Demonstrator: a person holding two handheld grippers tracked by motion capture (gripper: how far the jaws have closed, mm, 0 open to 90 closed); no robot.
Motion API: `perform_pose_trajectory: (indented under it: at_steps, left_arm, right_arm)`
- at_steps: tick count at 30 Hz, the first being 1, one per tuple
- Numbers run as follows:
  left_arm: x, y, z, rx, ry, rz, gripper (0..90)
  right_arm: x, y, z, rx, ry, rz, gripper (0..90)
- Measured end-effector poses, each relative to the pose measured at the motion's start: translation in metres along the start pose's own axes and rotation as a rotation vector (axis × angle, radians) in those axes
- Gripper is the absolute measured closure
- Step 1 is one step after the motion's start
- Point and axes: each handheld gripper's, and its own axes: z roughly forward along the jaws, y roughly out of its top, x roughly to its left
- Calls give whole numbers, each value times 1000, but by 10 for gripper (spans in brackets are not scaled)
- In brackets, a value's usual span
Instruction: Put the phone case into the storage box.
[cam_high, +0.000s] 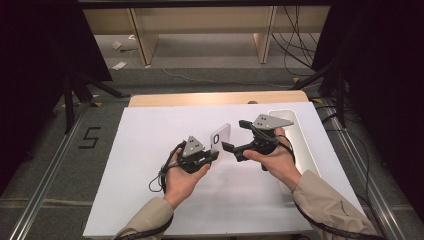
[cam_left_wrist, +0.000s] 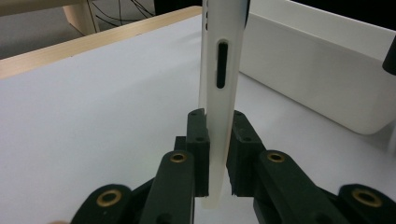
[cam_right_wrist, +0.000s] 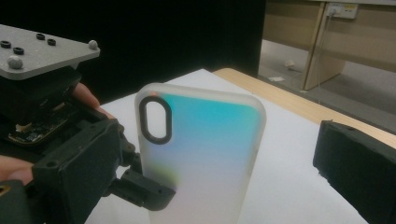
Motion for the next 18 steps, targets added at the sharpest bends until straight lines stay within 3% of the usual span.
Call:
perform_pose_trajectory:
  at_steps: [18]
  left_arm:
    - [-6,2,6,13,2,-4,806]
  right_arm:
    - [10,-6,10,-30,-64,20,26]
